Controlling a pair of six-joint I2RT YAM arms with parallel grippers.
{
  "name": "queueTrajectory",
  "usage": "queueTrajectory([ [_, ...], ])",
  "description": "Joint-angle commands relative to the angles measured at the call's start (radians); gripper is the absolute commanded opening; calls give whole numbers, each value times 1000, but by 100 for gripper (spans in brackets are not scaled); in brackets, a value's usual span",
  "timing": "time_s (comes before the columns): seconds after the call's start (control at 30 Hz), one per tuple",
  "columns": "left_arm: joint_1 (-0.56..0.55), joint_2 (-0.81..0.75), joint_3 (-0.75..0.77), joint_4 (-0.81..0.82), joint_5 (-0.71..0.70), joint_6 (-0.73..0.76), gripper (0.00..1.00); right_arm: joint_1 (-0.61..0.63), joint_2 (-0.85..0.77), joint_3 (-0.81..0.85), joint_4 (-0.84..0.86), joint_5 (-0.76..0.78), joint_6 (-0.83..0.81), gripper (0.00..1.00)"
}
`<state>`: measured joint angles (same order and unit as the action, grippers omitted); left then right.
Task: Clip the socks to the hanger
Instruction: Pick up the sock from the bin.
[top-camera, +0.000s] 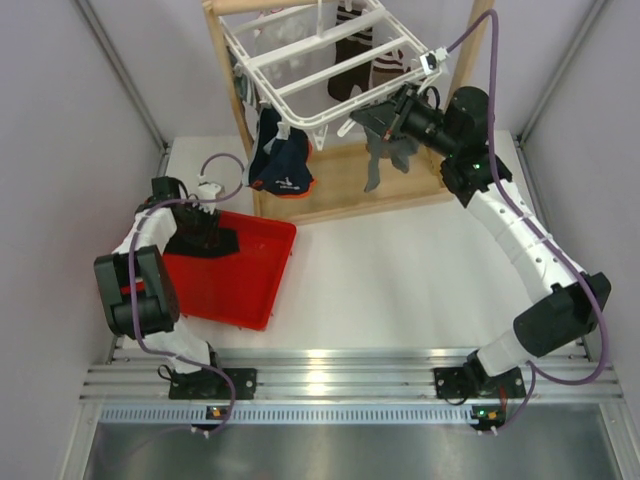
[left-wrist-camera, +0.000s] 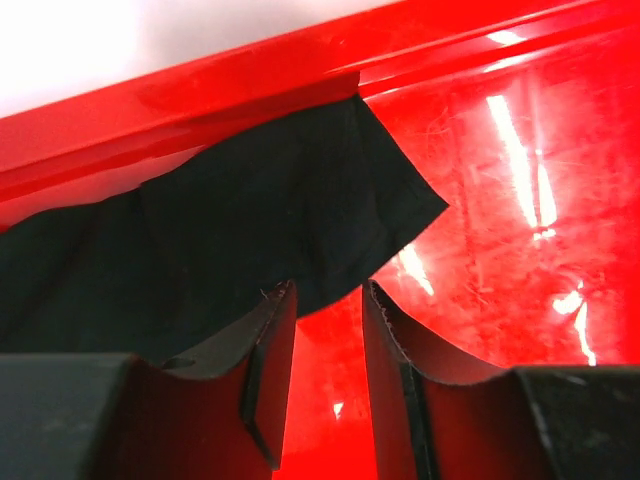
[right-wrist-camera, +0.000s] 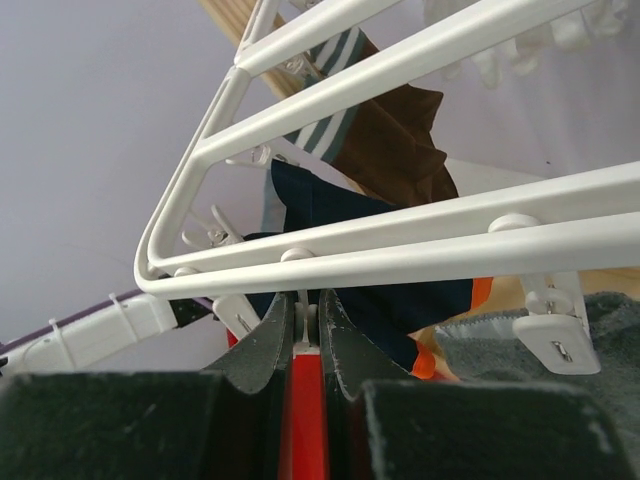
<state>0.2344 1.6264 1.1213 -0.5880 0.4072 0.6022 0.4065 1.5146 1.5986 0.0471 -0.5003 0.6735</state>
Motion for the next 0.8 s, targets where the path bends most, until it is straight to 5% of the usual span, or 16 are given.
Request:
queueTrajectory([
  [0.0, -10, 26, 40, 45, 16, 38, 38, -15, 9, 37, -16, 28, -40, 0],
  [0.53, -33, 122, 43, 88, 4, 54, 40, -15, 36, 63, -44, 42, -54, 0],
  [0.77, -32, 133, 46, 91, 15, 57, 22, -15, 36, 58, -68, 45, -60, 0],
])
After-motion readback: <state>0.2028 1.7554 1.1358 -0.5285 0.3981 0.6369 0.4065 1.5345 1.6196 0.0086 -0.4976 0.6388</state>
